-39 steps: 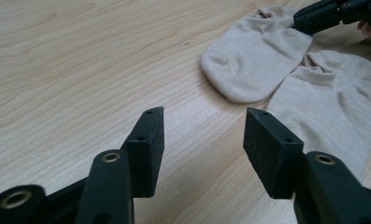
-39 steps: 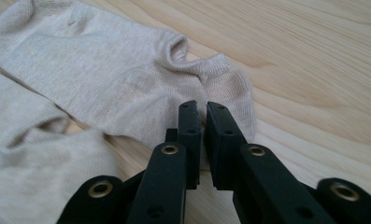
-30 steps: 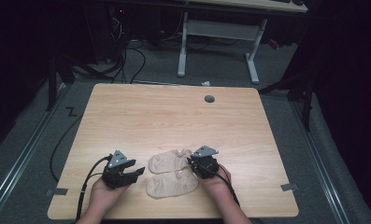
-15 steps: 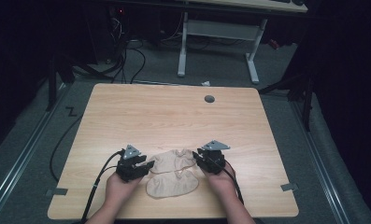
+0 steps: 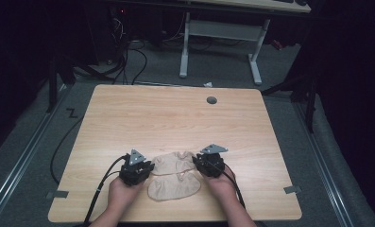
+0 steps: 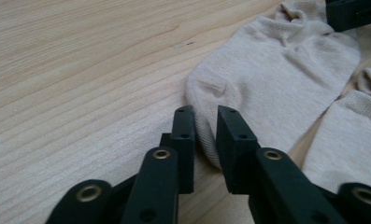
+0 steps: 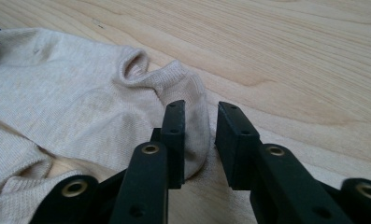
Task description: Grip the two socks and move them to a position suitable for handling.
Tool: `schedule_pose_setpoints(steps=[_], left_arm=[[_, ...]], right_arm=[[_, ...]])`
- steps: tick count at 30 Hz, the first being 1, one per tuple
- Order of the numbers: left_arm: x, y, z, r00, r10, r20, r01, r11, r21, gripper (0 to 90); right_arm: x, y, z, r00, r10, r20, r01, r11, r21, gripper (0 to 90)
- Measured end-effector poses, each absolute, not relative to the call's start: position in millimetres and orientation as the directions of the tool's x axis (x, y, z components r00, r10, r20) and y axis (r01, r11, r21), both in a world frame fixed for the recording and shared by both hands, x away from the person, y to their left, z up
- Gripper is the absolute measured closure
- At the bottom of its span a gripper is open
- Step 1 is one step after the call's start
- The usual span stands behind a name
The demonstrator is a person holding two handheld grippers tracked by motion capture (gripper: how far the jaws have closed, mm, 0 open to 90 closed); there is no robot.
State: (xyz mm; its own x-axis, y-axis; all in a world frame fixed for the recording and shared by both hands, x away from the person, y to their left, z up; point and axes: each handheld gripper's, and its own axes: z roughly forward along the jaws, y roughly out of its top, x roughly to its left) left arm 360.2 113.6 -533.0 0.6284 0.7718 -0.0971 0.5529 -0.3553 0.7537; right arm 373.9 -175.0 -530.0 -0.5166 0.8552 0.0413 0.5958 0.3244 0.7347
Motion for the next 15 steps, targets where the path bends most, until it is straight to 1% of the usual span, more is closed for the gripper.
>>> schedule_pose_setpoints(steps=[3, 4, 5, 6, 10, 11, 15], left_arm=[[358.3, 111.4, -533.2, 0.636, 0.768, -0.079, 0.54, -0.37, 0.756, 85.4], [358.3, 111.4, -533.2, 0.636, 0.768, -0.079, 0.54, -0.37, 0.756, 85.8], [357.6, 110.8, -533.1, 0.638, 0.767, -0.071, 0.536, -0.375, 0.757, 86.0], [357.6, 110.8, -533.1, 0.638, 0.767, -0.071, 0.536, -0.375, 0.757, 86.1], [356.9, 110.0, -533.0, 0.635, 0.77, -0.064, 0.531, -0.374, 0.76, 86.3], [355.9, 109.9, -531.4, 0.634, 0.771, -0.063, 0.524, -0.368, 0.768, 86.3], [353.0, 110.0, -523.2, 0.638, 0.767, -0.072, 0.499, -0.341, 0.797, 86.3]], right_arm=[[373.8, -174.7, -530.1, -0.522, 0.851, 0.054, 0.598, 0.321, 0.734, 80.6], [373.8, -174.7, -530.1, -0.522, 0.851, 0.054, 0.598, 0.321, 0.734, 80.6], [373.3, -173.1, -529.9, -0.528, 0.848, 0.046, 0.593, 0.33, 0.734, 83.8], [373.3, -172.4, -529.8, -0.534, 0.845, 0.035, 0.585, 0.339, 0.737, 84.7], [372.1, -169.9, -529.2, -0.537, 0.844, 0.015, 0.578, 0.355, 0.735, 85.5], [371.1, -169.5, -527.9, -0.546, 0.838, -0.006, 0.559, 0.369, 0.742, 85.6], [367.2, -170.1, -519.3, -0.54, 0.841, -0.014, 0.53, 0.354, 0.771, 85.7]])
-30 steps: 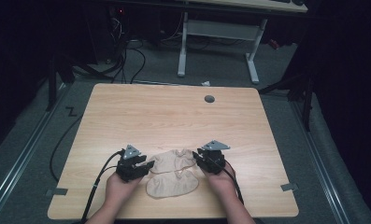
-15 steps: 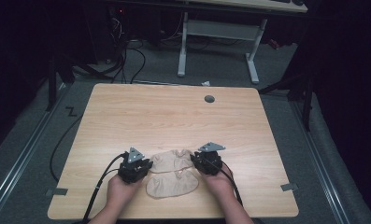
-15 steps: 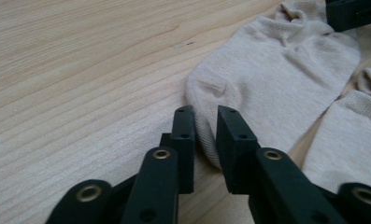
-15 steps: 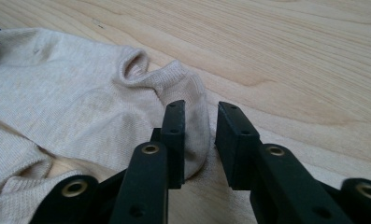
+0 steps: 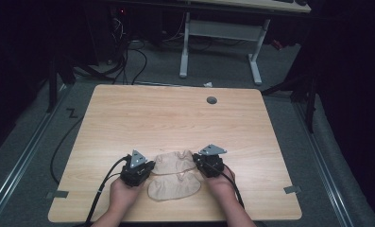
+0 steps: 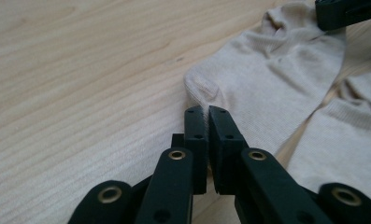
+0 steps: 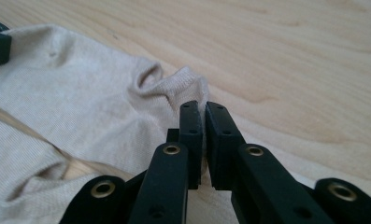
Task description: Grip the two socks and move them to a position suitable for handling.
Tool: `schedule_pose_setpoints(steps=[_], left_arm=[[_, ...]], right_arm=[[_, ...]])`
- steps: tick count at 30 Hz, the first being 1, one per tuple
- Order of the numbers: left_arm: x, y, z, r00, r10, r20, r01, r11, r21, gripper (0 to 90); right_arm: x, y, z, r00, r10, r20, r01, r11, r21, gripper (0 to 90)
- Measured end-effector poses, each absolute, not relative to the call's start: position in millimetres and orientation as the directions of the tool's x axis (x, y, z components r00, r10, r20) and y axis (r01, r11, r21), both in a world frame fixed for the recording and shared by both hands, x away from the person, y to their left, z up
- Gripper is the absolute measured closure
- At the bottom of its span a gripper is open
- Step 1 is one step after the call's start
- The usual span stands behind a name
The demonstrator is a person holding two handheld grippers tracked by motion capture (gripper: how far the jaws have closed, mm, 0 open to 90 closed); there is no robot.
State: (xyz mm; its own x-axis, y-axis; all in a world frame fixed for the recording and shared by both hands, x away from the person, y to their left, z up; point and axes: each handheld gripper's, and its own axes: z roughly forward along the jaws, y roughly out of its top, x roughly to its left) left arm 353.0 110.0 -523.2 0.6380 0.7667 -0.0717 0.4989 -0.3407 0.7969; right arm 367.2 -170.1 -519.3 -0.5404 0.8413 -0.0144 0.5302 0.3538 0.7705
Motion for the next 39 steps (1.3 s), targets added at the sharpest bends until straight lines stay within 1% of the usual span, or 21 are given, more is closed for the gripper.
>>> schedule_pose_setpoints(steps=[10, 22, 39], left_arm=[[349.1, 112.0, -511.6, 0.638, 0.768, -0.057, 0.463, -0.323, 0.825, 86.3], [348.8, 113.2, -508.2, 0.64, 0.766, -0.064, 0.467, -0.321, 0.824, 86.2], [341.8, 115.9, -500.4, 0.658, 0.751, -0.058, 0.449, -0.329, 0.831, 86.2]], right_arm=[[363.0, -172.7, -507.9, -0.547, 0.836, -0.032, 0.478, 0.344, 0.808, 85.6], [361.1, -172.0, -504.5, -0.55, 0.834, -0.039, 0.463, 0.343, 0.817, 85.6], [348.3, -175.0, -495.8, -0.568, 0.821, -0.055, 0.428, 0.352, 0.833, 85.6]])
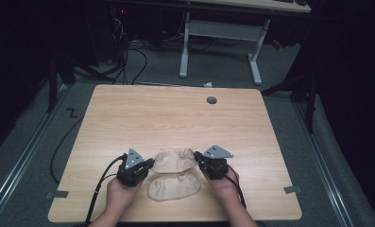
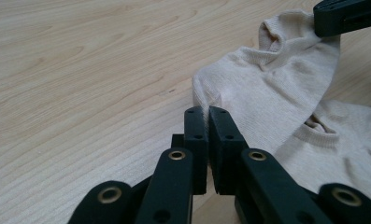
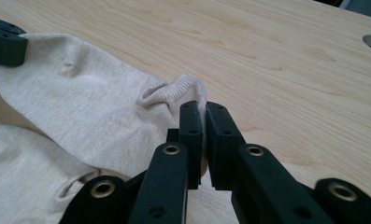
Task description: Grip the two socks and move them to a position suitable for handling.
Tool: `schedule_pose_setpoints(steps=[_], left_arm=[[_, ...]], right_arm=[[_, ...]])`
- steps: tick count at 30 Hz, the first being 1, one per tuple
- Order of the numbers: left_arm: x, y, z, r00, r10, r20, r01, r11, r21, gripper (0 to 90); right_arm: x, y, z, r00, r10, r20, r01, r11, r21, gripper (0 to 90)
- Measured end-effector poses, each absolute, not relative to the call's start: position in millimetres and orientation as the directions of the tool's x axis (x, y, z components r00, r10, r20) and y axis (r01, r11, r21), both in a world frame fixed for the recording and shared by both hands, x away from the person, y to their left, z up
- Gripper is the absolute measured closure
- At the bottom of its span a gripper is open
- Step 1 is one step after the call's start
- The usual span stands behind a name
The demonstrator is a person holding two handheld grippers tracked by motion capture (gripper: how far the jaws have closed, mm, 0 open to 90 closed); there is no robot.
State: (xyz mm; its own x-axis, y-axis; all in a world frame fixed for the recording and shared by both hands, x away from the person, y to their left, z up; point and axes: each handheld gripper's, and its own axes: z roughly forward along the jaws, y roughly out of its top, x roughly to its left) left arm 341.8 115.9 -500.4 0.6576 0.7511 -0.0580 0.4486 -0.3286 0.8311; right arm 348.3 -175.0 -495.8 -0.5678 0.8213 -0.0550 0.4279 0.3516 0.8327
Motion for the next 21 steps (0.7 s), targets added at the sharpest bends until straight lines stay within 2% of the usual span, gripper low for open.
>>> schedule_pose_setpoints(steps=[21], left_arm=[[313.6, 121.7, -488.8, 0.699, 0.713, -0.054, 0.441, -0.37, 0.818, 86.2]], right_arm=[[313.1, -177.1, -487.3, -0.615, 0.784, -0.082, 0.38, 0.386, 0.841, 85.6]])
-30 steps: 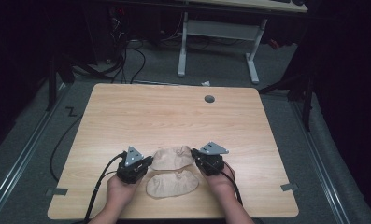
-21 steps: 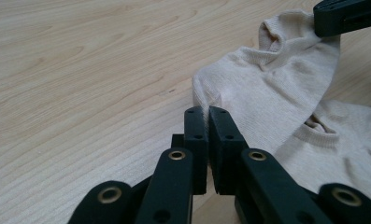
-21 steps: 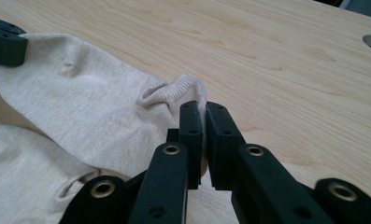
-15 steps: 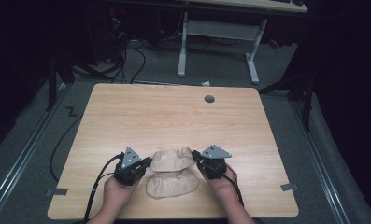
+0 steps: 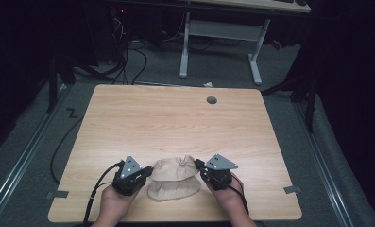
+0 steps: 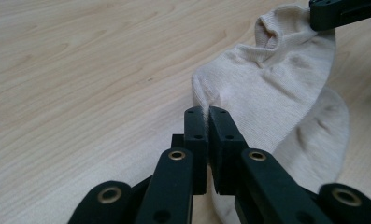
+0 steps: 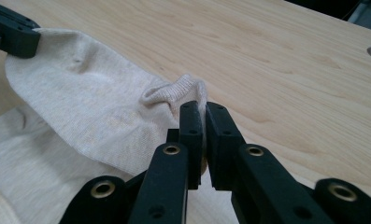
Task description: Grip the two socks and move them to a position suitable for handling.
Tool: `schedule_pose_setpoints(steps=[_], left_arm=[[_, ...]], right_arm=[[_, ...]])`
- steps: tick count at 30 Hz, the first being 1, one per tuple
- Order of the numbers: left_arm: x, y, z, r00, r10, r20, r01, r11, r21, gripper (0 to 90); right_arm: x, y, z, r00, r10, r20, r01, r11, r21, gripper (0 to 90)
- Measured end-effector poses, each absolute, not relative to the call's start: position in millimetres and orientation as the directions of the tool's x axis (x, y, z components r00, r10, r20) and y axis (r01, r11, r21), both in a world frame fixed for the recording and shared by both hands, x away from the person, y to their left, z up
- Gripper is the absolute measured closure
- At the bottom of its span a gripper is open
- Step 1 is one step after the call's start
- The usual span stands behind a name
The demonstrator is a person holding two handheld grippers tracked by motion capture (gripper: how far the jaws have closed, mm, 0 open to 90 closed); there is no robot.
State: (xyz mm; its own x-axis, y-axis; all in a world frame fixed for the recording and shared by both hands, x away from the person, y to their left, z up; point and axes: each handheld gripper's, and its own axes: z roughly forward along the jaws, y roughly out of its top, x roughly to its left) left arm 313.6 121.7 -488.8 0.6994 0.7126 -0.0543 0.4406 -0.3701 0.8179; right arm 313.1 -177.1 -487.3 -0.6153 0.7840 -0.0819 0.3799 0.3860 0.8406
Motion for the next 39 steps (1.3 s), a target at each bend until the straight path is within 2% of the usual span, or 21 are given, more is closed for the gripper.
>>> schedule_pose_setpoints(steps=[14, 22, 25, 27, 29, 33, 39], left_arm=[[280.9, 123.9, -491.0, 0.744, 0.664, -0.07, 0.459, -0.433, 0.775, 86.2], [283.7, 120.6, -504.1, 0.756, 0.652, -0.053, 0.476, -0.492, 0.729, 84.2], [285.9, 119.2, -508.9, 0.753, 0.657, -0.051, 0.489, -0.505, 0.712, 80.2], [287.0, 119.5, -509.6, 0.751, 0.658, -0.05, 0.492, -0.507, 0.708, 73.7], [288.0, 120.7, -508.8, 0.738, 0.673, -0.05, 0.494, -0.489, 0.719, 66.4], [292.6, 126.0, -504.8, 0.73, 0.681, -0.055, 0.485, -0.46, 0.743, 57.9], [311.8, 141.7, -498.9, 0.713, 0.699, -0.047, 0.447, -0.402, 0.799, 51.2]], right_arm=[[284.0, -173.7, -494.3, -0.659, 0.748, -0.08, 0.384, 0.426, 0.819, 85.5], [282.6, -179.9, -505.3, -0.654, 0.754, -0.061, 0.439, 0.444, 0.782, 84.5], [284.5, -179.5, -512.1, -0.66, 0.749, -0.051, 0.464, 0.461, 0.757, 80.9], [285.9, -178.7, -514.9, -0.663, 0.748, -0.043, 0.478, 0.466, 0.745, 76.3], [286.1, -179.5, -513.9, -0.661, 0.749, -0.034, 0.474, 0.452, 0.756, 74.3], [287.3, -185.1, -509.3, -0.641, 0.767, -0.025, 0.463, 0.413, 0.784, 70.2], [298.1, -207.4, -507.1, -0.562, 0.827, -0.02, 0.459, 0.332, 0.824, 61.6]])
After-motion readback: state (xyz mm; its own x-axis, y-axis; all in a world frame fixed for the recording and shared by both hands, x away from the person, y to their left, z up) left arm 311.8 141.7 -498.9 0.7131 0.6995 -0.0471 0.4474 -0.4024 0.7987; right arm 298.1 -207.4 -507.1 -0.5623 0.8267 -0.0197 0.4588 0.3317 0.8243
